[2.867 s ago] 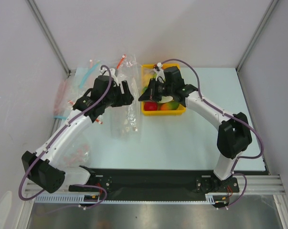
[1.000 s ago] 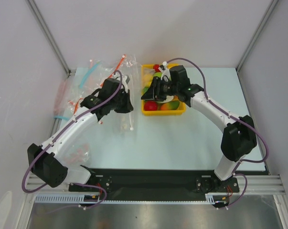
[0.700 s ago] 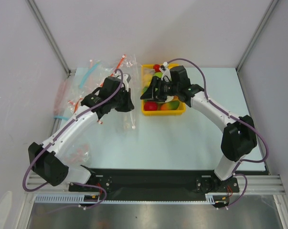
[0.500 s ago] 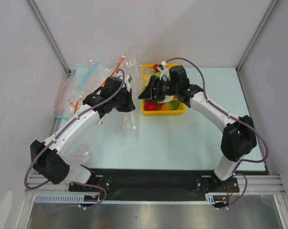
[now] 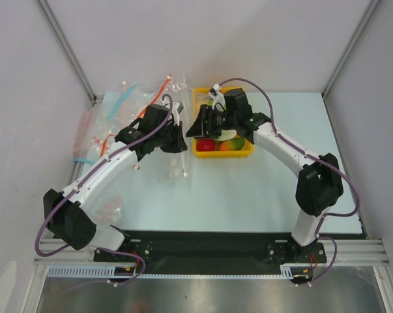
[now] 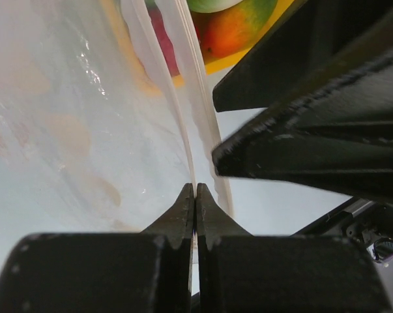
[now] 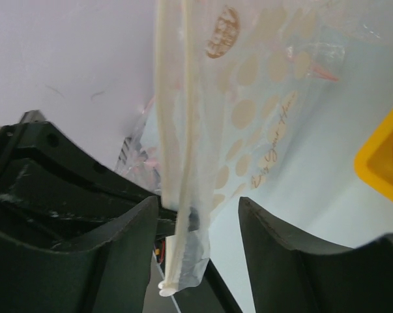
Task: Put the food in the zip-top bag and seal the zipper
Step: Open the zipper of the food storage bag at the center of the board.
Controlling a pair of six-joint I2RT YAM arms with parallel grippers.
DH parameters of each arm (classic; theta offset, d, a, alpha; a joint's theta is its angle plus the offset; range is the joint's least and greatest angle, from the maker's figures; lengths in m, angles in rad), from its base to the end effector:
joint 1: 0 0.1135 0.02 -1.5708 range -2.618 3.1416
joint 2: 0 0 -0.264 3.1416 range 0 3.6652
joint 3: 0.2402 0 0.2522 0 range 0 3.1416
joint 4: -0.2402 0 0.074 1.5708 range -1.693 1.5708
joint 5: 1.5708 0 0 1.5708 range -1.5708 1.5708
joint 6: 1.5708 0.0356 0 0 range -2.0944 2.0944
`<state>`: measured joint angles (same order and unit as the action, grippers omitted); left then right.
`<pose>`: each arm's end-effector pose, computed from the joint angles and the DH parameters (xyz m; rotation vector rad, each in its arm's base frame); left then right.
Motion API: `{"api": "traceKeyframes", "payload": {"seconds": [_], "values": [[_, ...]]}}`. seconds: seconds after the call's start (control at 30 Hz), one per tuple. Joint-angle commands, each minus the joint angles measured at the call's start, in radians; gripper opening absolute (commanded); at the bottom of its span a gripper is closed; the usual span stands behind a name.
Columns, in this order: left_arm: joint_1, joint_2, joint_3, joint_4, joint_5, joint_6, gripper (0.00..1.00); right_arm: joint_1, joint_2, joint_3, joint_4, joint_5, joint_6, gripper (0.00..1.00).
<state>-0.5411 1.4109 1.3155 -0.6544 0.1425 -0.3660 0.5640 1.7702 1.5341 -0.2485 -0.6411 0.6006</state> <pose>0.2609 -0.1627 0.3361 0.2833 2.3774 -0.6099 0.3395 0.2400 0.3255 -0.4004 2.2071 1.3400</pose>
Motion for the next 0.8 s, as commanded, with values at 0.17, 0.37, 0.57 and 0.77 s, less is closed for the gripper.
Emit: {"api": "traceKeyframes", "payload": {"seconds": [0.17, 0.37, 0.57, 0.77], "values": [[-0.007, -0.006, 0.068, 0.025, 0.020, 0.035, 0.00, -0.001, 0.043, 0.069, -0.167, 0.124, -0.061, 0.49], [-0.007, -0.001, 0.077, -0.005, 0.008, 0.050, 0.01, -0.006, 0.058, 0.070, -0.186, 0.150, -0.061, 0.41], [-0.008, 0.016, 0.093, -0.027, 0.006, 0.053, 0.01, 0.005, 0.055, 0.080, -0.152, 0.112, -0.056, 0.12], [-0.007, 0.063, 0.180, -0.114, -0.130, 0.047, 0.18, 0.022, 0.035, 0.090, -0.135, 0.101, -0.065, 0.00]]}}
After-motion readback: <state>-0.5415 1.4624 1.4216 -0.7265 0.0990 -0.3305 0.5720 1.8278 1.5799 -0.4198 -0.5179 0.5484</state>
